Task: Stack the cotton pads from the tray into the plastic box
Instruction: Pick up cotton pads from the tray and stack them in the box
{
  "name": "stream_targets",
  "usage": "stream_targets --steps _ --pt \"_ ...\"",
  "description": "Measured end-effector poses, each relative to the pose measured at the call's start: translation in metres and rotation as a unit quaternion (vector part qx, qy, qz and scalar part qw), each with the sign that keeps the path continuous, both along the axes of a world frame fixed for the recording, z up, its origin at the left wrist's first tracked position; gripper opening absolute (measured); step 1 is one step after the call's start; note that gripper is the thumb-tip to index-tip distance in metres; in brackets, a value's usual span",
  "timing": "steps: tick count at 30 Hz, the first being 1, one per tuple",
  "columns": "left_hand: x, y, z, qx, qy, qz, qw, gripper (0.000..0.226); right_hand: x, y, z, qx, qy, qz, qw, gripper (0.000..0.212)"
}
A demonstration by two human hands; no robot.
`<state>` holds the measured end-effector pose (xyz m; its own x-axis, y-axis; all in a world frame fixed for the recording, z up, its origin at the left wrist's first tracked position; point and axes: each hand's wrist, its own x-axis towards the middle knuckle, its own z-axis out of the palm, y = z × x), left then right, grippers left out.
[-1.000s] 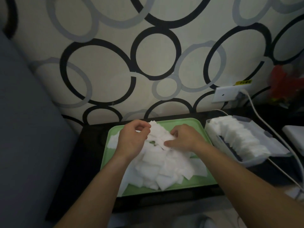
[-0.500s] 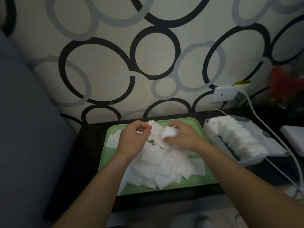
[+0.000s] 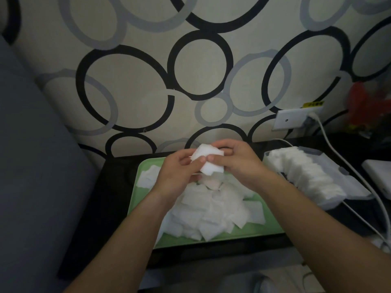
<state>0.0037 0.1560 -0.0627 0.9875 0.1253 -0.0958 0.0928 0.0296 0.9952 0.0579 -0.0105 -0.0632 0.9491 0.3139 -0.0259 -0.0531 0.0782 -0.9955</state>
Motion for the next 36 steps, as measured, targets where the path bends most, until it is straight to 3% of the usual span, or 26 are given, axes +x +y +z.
stream_targets --steps 3,6,14,21,27,36 --pt "-0.001 0.002 0.000 -0.025 -0.004 0.022 0.999 0.015 -0.004 0.004 0.004 0.010 -0.003 -0.004 1.000 0.017" --pt "0.000 0.006 0.000 -0.044 0.007 0.026 0.999 0.019 -0.004 0.004 0.003 0.000 -0.008 -0.011 1.000 0.009" --pt "0.002 0.009 0.003 -0.095 0.019 -0.003 0.995 0.033 -0.001 0.001 0.003 -0.047 -0.015 -0.031 0.998 0.020" --pt "0.001 0.013 0.003 -0.132 0.018 0.018 0.991 0.031 0.001 -0.004 0.002 0.028 0.043 0.033 0.998 0.028" --pt "-0.003 0.011 0.006 -0.155 0.011 -0.019 0.988 0.043 0.001 -0.005 0.001 0.075 0.070 0.011 0.995 0.023" --pt "-0.002 0.015 0.006 -0.141 0.025 -0.024 0.989 0.044 0.006 -0.017 -0.001 0.091 0.093 -0.031 0.991 0.025"
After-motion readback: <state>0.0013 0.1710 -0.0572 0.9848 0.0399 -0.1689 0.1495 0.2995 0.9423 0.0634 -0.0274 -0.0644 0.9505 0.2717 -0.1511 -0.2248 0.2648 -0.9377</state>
